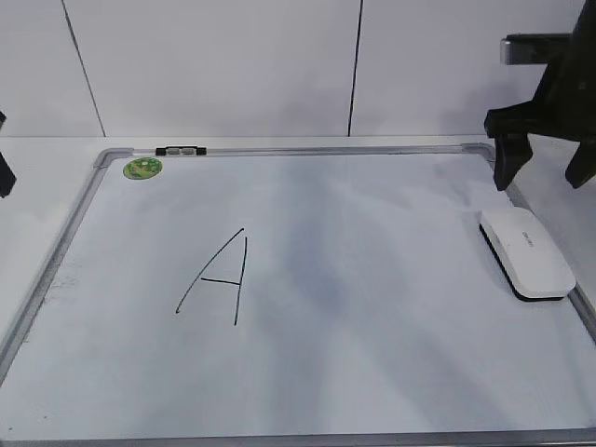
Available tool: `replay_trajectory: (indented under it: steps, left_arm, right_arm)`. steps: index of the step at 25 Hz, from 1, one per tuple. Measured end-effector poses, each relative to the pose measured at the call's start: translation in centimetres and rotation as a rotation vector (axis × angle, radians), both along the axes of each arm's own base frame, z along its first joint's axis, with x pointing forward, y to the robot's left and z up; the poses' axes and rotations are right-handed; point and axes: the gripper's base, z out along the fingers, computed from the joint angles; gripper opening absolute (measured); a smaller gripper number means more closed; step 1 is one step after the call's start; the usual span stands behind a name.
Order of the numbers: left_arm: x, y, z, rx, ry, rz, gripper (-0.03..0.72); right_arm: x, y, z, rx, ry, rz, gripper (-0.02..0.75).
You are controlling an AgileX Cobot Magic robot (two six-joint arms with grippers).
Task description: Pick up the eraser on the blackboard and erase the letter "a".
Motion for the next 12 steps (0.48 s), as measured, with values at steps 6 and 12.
replay_trajectory:
  steps: [6,12]
  left_arm:
    - [-3.7,0.0,4.7,0.014,-0.074,-0.009,0.376]
    - [-7.3,0.0,8.0,0.016,-0.123,-0.019,0.376]
  right_arm:
    - [-2.1,0.1,4.4,0.045,-0.112,-0.004,0.644]
    - [-4.8,0.2,8.5,0.100,-0.215,-0.005,0.615]
